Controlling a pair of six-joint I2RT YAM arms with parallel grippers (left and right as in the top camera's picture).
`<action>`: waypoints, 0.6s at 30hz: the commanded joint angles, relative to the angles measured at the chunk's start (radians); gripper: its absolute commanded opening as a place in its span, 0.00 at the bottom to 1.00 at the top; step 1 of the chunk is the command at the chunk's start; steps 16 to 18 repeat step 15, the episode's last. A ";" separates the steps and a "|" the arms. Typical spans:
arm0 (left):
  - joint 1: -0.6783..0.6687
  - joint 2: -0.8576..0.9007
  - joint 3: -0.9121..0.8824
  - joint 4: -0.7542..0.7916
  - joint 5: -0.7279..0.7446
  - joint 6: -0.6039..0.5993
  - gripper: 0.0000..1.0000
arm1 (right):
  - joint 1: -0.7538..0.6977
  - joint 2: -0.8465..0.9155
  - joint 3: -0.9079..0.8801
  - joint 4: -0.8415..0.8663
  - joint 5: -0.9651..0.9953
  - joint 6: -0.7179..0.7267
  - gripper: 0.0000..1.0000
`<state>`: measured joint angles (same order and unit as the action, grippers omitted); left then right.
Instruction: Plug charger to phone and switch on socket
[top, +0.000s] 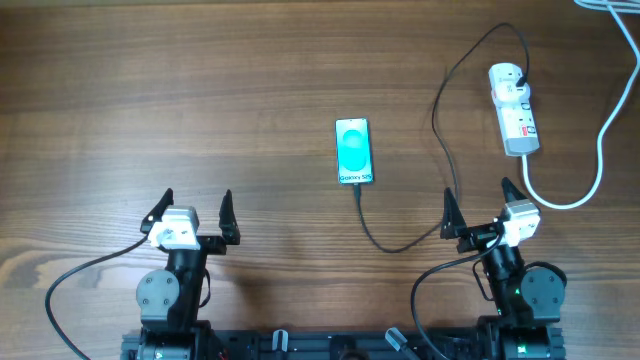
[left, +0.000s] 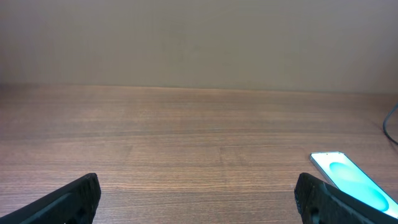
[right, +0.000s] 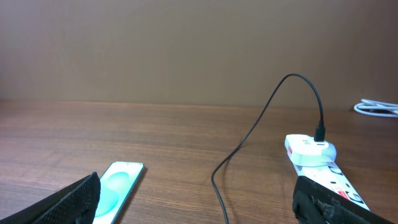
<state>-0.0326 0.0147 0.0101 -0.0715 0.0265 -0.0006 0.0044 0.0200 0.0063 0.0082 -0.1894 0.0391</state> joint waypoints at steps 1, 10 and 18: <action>-0.005 -0.010 -0.005 -0.004 -0.013 0.020 1.00 | 0.005 -0.016 -0.001 0.005 0.010 -0.012 1.00; -0.005 -0.010 -0.004 -0.005 -0.013 0.020 1.00 | 0.005 -0.016 -0.001 0.005 0.010 -0.012 1.00; -0.005 -0.010 -0.005 -0.004 -0.013 0.020 1.00 | 0.005 -0.016 -0.001 0.005 0.010 -0.012 1.00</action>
